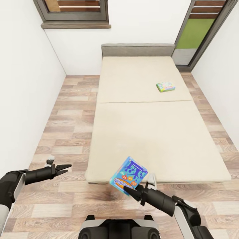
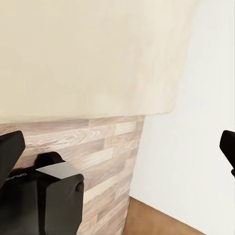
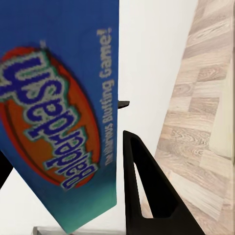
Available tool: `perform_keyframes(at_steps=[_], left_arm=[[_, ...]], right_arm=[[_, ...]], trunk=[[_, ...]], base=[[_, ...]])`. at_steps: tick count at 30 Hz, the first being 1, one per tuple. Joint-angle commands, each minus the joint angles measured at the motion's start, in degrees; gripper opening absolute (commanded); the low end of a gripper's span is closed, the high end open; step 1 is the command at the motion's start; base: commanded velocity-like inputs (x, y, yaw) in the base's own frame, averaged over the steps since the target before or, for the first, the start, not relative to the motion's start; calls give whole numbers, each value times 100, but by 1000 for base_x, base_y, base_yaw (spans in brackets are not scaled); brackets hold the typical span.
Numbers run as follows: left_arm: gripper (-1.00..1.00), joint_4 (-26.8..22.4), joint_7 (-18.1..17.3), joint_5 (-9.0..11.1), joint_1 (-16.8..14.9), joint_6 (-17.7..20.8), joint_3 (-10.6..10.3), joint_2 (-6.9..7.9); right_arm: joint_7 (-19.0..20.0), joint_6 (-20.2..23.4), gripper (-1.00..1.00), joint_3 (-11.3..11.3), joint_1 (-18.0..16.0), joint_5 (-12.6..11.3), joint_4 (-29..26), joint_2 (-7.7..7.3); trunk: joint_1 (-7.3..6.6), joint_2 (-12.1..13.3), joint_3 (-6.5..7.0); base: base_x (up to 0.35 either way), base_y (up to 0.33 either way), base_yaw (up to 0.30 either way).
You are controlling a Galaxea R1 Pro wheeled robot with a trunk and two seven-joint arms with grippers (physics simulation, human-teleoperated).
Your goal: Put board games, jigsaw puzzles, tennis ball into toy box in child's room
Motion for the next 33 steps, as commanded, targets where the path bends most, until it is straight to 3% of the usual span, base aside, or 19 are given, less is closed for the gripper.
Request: perform_keyframes(at_steps=[1, 11, 33], left_arm=[[100, 7, -11, 8, -2, 59, -28, -27], [100, 18, -6, 13, -2, 64, -198, -91], [100, 19, 0, 21, -9, 75, -223, -110]], right_arm=[[-6, 50, -100, -45, -2, -52, -5, -5], [-13, 51, -100, -147, 5, -41, 18, -2], [-31, 50, -100, -143, 7, -41, -15, 4]], trunk=[[3, -8, 3], [3, -8, 97], [3, -8, 304]], base=[[0, 0, 0], [0, 0, 0], [0, 0, 0]])
